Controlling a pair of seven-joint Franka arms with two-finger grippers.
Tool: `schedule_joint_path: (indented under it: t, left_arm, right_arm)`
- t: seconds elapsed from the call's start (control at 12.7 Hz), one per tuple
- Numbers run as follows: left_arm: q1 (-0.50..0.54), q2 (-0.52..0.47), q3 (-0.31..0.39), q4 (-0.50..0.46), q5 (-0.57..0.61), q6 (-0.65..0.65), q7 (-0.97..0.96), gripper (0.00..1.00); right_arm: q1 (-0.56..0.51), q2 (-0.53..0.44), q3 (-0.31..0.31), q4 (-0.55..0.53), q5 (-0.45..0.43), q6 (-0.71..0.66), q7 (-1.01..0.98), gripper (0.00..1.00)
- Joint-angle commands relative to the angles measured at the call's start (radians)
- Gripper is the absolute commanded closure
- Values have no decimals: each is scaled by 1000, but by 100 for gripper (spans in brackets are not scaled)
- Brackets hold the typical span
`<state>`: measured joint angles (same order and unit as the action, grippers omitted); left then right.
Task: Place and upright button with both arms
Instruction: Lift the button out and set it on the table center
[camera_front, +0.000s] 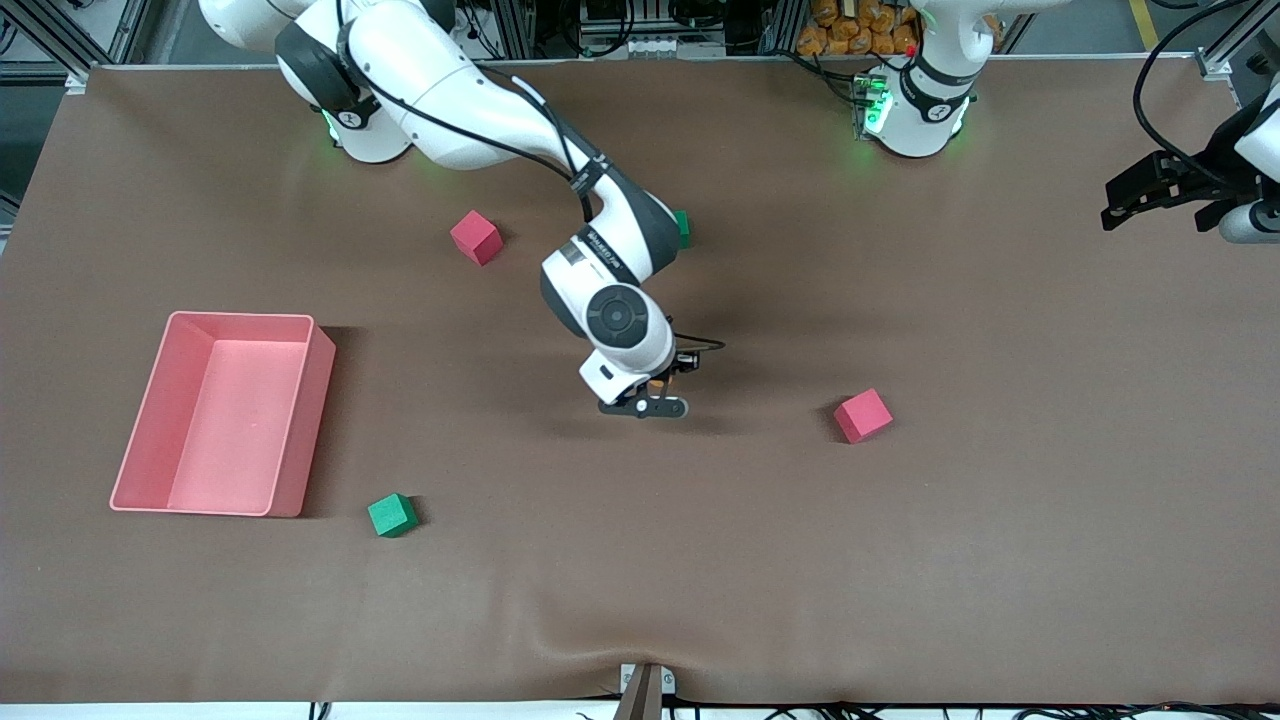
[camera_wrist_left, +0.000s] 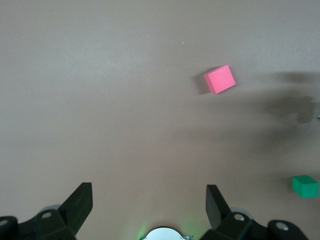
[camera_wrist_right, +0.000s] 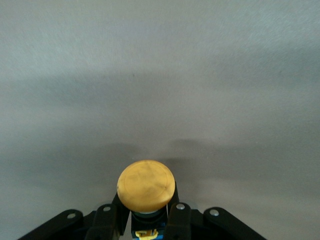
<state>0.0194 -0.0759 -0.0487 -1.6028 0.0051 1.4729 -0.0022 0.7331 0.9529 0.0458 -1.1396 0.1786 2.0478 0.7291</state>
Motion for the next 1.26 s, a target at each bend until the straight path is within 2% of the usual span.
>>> schedule_joint_path:
  t: [0.0,0.08,0.16,0.55,0.87,1.02,1.18]
  left_arm:
    - [14,-7,-2,1,-19,13,22,0]
    - [14,-7,-2,1,-19,18,24,0]
    - [14,-7,-2,3,-20,23,24,0]
    - [14,1,-2,3,-16,66,24,0]
    - [4,19,-7,3,-16,86,18,0]
    - [-4,42,-28,3,-10,102,5,0]
    - [-7,79,-66,3,-5,138,4,0]
  right_arm:
    - [32,55,-4,55,-48,-11,15,100]
    - [37,58,-4,58,-53,-6,18,80]
    - [40,58,-4,58,-56,-5,29,1]
    - [0,35,-4,93,-51,-20,35,0]
    - [-191,-95,55,96,-56,-139,32,0]
    - [-282,-175,60,95,-100,-176,26,0]
    - [-394,-245,63,95,-97,-308,-6,0]
